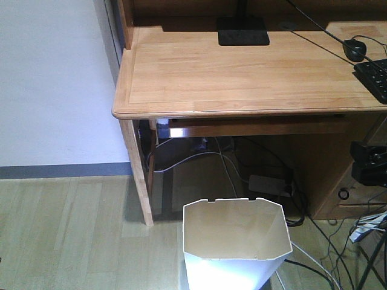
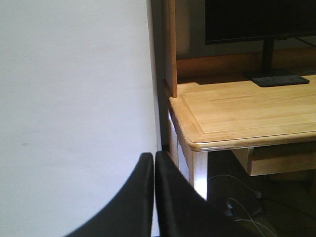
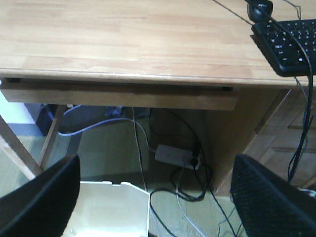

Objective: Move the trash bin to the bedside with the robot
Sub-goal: 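Lower the right gripper onto the rim of the white trash bin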

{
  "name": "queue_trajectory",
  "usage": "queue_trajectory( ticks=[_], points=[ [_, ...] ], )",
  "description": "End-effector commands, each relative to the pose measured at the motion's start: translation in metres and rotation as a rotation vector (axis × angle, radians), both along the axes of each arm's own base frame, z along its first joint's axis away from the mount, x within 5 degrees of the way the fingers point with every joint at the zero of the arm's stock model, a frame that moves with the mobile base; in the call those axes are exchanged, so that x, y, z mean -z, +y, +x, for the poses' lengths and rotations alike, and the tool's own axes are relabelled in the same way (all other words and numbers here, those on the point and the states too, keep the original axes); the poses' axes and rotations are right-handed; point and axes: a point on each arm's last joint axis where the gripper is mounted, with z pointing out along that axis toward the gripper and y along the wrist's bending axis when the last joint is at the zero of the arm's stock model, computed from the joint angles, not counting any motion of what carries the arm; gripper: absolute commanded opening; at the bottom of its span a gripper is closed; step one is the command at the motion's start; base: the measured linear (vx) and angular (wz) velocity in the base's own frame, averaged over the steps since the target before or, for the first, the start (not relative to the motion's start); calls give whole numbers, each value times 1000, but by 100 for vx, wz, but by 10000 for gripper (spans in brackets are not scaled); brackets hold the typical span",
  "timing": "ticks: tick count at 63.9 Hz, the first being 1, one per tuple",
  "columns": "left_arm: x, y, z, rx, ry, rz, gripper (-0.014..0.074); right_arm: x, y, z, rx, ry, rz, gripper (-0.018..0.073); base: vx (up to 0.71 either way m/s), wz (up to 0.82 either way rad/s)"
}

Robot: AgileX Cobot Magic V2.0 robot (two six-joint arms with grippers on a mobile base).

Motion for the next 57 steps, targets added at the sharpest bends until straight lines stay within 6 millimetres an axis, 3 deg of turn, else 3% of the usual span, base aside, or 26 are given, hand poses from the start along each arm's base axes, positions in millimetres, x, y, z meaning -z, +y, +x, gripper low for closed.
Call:
queue_trajectory(
  ticks=[1,11,25,34,46,57],
  points=[
    [-15,0,-1,3,-101,-8,-6,-15,0,19,0,-35,-3,574,0,0],
    [-15,0,-1,3,-101,-8,-6,-17,0,56,-1,86,-3,555,0,0],
    [-15,0,-1,3,-101,-8,-6,-1,0,104,0,251,7,554,0,0],
    [-15,0,-1,3,-101,-8,-6,25,-13,129,-3,410,-28,554,0,0],
    [-15,0,-1,3,-101,-8,-6,70,-47,155,23,597,54,554,0,0],
    [-15,0,-1,3,-101,-8,-6,118,-51,169,-103,672,79,554,0,0]
  ],
)
